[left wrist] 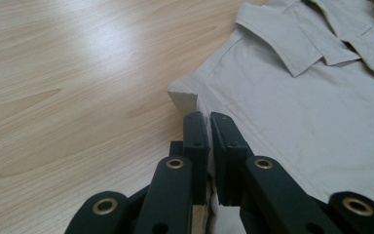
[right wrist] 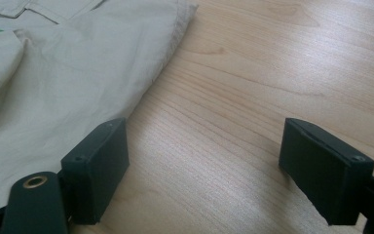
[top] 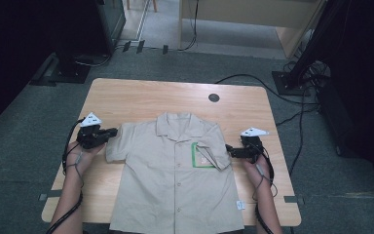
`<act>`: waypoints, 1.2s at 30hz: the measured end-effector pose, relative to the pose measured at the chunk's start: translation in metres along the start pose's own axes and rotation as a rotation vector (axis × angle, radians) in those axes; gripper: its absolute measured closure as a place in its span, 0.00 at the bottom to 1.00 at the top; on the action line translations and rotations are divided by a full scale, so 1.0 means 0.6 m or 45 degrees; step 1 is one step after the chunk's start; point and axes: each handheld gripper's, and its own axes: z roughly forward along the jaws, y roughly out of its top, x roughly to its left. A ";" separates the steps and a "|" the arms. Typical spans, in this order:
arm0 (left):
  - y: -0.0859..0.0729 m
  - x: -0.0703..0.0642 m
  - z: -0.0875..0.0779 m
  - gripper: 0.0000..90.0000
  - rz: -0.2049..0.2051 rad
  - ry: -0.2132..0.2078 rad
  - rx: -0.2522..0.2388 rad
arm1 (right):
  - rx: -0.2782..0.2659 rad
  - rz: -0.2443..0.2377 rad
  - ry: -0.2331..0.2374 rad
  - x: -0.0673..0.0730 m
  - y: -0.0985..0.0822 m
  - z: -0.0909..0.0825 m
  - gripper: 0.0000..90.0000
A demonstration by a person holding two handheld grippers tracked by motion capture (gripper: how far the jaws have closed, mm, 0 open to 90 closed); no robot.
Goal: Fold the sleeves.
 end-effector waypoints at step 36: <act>0.032 -0.059 0.010 0.96 0.054 -0.146 -0.109 | 0.000 0.000 0.000 0.000 0.000 0.000 0.20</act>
